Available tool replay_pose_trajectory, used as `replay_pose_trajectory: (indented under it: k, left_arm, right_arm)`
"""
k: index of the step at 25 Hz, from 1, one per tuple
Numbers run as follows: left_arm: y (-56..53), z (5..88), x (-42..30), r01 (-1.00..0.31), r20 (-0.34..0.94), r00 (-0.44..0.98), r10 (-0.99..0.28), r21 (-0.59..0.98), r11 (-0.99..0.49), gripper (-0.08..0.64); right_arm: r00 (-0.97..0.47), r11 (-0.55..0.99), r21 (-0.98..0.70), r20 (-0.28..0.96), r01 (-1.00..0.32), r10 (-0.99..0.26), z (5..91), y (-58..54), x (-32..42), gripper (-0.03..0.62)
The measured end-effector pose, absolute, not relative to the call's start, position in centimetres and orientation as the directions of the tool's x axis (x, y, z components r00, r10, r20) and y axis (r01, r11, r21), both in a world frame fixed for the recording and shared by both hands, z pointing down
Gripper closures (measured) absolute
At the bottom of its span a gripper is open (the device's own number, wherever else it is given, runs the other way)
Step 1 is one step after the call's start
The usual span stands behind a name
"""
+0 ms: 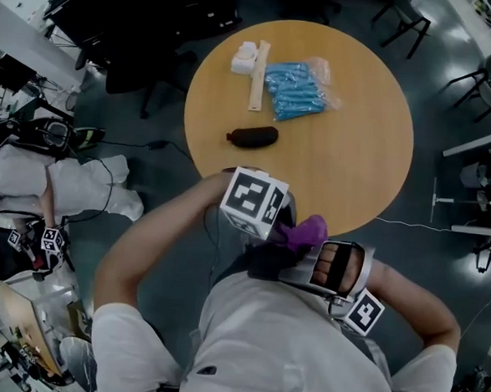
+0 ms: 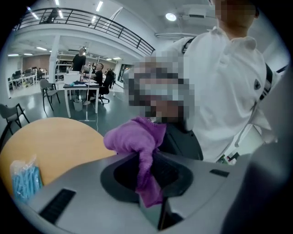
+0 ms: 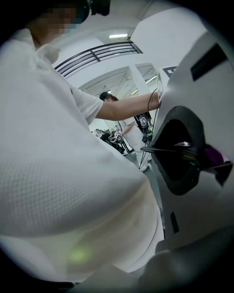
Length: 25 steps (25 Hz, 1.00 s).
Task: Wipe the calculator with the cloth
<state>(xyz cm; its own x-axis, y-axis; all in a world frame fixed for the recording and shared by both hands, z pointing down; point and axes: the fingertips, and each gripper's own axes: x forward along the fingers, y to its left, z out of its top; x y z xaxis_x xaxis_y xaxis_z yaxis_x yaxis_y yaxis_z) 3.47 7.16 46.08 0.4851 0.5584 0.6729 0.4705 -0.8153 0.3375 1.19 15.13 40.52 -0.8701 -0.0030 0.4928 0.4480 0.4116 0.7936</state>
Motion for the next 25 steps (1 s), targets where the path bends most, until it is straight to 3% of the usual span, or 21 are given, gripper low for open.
replay_pose_trajectory:
  k: [17, 25]
  left_arm:
    - [5.7, 54.2, 4.7, 0.345, 0.643, 0.495, 0.585, 0.472, -0.811, 0.491]
    - [2.8, 56.7, 5.4, 0.126, 0.578, 0.72, 0.385, 0.437, -0.891, 0.491]
  right_arm:
    - [-0.882, 0.469, 0.779, 0.47, 0.417, 0.004, 39.5, 15.6, 1.1, 0.543]
    - [-0.907, 0.567, 0.767, 0.413, 0.299, -0.08, 38.2, 13.2, 1.6, 0.543]
